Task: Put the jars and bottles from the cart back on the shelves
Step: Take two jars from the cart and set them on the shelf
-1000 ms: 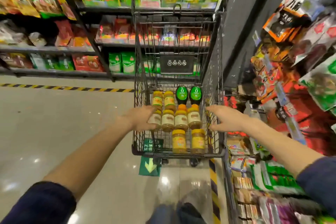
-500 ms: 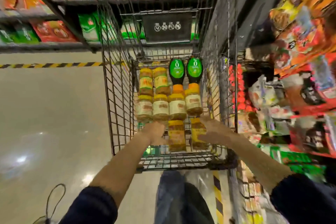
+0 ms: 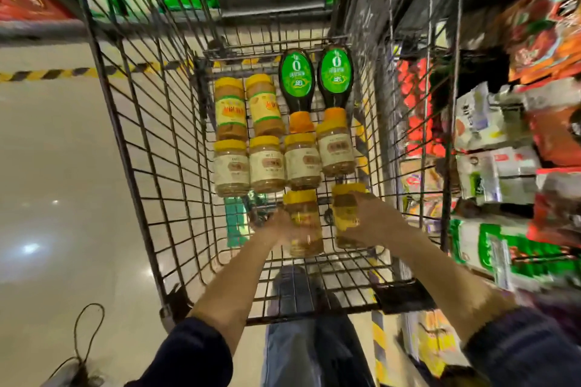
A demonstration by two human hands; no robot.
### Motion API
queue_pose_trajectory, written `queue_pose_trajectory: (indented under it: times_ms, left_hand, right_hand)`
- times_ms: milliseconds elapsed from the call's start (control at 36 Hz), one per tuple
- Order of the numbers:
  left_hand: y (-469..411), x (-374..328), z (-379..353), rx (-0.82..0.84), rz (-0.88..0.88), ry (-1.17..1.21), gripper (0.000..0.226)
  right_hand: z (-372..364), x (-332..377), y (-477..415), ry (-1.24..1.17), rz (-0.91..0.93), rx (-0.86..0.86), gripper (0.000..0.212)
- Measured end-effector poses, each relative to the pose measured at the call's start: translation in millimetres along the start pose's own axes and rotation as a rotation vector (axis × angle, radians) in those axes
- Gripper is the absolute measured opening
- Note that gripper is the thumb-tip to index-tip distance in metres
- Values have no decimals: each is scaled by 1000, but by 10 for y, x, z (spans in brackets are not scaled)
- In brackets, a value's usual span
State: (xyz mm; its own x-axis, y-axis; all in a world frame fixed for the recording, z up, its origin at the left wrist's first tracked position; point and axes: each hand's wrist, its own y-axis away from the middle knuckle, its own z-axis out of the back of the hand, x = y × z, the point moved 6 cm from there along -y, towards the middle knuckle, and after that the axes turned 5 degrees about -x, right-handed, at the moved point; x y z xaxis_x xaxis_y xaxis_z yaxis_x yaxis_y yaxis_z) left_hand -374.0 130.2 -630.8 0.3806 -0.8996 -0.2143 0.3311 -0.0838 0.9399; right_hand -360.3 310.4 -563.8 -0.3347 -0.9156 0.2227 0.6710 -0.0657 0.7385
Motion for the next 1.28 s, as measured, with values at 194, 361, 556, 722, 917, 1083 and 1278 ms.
queue_pose_trajectory:
  times_ms: [194, 361, 556, 722, 917, 1083, 1278]
  left_hand:
    - [84, -127, 5, -32, -67, 214, 32]
    - [195, -155, 83, -55, -148, 208, 38]
    - [489, -123, 370, -18, -205, 397, 49]
    - [791, -207, 659, 20, -304, 538, 44]
    - [858, -284, 838, -102, -261, 571, 46]
    - [923, -312, 866, -136, -279, 609, 37]
    - [1070, -226, 870, -137, -324, 624, 39]
  right_hand:
    - [-30, -67, -42, -20, -41, 48, 54]
    - [-106, -127, -48, -7, -106, 122, 46]
    - [-199, -182, -63, -75, -263, 144, 48]
    - [-271, -206, -192, -134, -299, 123, 52]
    - [-513, -122, -298, -343, -304, 169, 79]
    - [-569, -186, -298, -451, -406, 81, 79]
    - [-485, -117, -186, -458, -352, 61, 79]
